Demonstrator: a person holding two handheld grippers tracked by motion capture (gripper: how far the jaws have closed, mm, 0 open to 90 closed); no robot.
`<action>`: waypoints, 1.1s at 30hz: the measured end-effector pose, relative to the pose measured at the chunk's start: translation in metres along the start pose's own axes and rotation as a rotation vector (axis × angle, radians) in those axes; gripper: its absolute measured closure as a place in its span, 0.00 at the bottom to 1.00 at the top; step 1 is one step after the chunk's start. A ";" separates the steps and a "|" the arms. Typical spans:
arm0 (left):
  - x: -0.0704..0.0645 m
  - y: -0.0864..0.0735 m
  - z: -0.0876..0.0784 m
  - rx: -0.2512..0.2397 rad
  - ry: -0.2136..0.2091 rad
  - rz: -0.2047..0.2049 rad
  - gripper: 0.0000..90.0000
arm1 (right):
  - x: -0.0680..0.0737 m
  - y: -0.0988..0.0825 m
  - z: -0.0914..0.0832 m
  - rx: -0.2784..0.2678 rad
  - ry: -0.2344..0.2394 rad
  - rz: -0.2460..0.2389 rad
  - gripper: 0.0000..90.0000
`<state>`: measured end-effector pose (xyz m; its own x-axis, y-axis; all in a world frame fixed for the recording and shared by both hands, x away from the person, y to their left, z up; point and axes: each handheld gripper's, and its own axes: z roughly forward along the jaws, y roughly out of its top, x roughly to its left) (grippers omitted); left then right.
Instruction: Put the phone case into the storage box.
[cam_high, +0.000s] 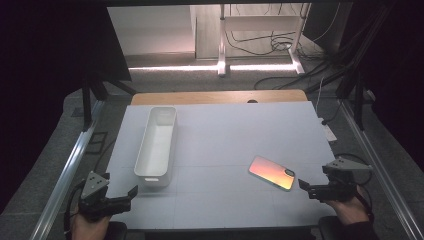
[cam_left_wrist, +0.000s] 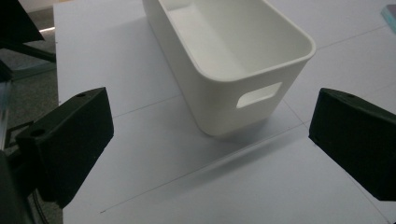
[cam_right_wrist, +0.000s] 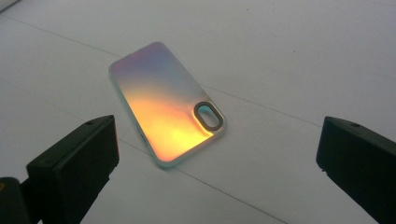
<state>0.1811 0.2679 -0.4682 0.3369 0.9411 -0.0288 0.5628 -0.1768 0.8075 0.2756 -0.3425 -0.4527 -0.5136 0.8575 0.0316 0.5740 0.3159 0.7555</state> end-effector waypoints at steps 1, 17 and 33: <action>0.000 0.000 0.000 -0.001 -0.003 0.001 0.01 | 0.000 0.000 0.000 0.001 -0.001 -0.001 0.00; 0.002 0.000 0.000 0.000 -0.030 0.001 0.01 | 0.000 0.000 0.001 0.021 0.001 -0.003 0.00; 0.001 0.001 0.002 0.005 -0.041 0.017 0.02 | 0.000 0.003 0.007 0.073 0.014 -0.006 0.00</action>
<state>0.1830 0.2679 -0.4686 0.3769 0.9254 -0.0392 0.5603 -0.1941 0.8052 0.2814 -0.3386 -0.4547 -0.5261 0.8496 0.0365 0.6151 0.3505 0.7063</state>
